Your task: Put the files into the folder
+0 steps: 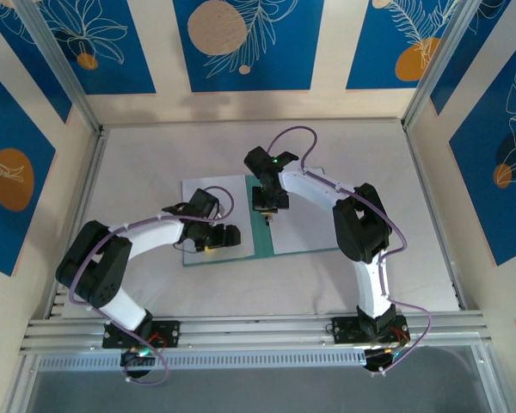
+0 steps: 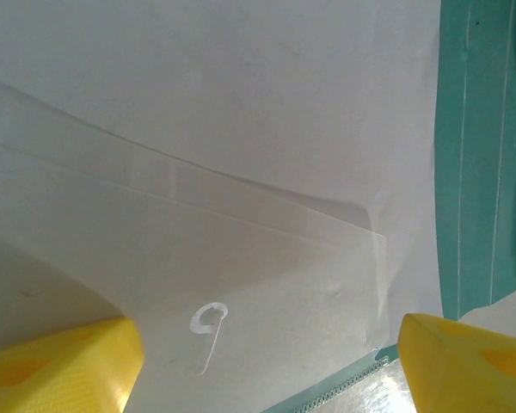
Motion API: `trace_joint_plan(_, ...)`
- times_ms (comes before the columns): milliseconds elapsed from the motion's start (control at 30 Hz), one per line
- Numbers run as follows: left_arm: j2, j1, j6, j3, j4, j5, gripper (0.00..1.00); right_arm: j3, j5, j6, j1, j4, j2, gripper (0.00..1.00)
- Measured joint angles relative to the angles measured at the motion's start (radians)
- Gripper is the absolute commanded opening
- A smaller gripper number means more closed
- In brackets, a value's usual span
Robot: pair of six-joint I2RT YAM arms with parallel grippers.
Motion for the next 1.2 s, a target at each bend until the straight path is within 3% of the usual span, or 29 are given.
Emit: trace_joint_plan(1200,0.006,0.000,0.001,0.011,-0.015,0.000,0.81,-0.060,-0.001,-0.009,0.001,0.020,-0.002,0.03)
